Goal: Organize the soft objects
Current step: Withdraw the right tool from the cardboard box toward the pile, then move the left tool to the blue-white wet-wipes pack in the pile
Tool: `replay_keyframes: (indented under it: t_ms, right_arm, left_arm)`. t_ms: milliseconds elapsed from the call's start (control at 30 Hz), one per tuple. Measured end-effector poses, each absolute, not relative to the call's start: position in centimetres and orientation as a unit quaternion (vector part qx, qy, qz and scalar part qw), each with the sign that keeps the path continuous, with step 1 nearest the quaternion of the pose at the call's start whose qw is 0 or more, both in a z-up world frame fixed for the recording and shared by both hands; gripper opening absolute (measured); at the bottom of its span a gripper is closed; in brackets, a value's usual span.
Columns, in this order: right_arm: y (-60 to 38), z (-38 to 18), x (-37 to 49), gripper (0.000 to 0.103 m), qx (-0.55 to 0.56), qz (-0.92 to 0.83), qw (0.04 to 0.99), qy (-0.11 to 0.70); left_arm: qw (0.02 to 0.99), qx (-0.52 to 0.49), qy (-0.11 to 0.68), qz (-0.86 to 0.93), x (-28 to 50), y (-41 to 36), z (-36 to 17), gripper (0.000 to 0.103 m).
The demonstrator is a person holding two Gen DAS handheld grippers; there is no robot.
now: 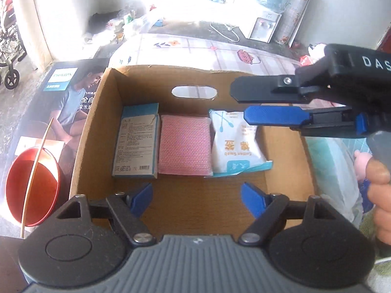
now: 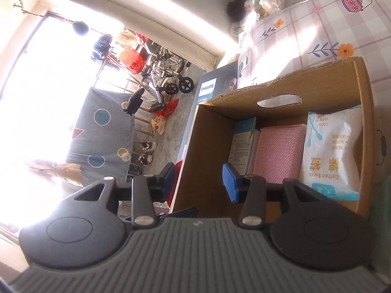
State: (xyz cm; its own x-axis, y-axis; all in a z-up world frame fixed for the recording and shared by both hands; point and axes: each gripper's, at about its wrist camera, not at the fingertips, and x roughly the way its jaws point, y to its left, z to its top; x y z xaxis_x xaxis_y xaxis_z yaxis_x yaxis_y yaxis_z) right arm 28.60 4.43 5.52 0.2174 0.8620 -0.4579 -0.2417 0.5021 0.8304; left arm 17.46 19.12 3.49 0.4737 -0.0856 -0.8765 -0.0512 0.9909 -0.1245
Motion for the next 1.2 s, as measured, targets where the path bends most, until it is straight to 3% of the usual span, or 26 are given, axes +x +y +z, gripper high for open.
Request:
replay_keyframes:
  t_ms: [233, 633, 933, 1200]
  right_arm:
    - [-5.3, 7.0, 21.3, 0.049, 0.375, 0.365, 0.742, 0.420]
    - [-20.2, 2.8, 9.5, 0.056, 0.445, 0.252, 0.796, 0.323]
    - [-27.8, 0.4, 4.5, 0.056, 0.459, 0.203, 0.819, 0.278]
    - [-32.9, -2.7, 4.1, 0.057, 0.473, 0.138, 0.821, 0.287]
  left_arm:
    - [0.886, -0.073, 0.454, -0.051, 15.1, 13.9, 7.1, 0.083]
    - [0.908, -0.029, 0.393, -0.142, 10.5, 1.4, 8.4, 0.087]
    - [0.903, 0.029, 0.383, -0.193, 9.5, -9.5, 5.1, 0.087]
    - [0.891, 0.045, 0.394, -0.221, 11.1, -15.2, 1.3, 0.087]
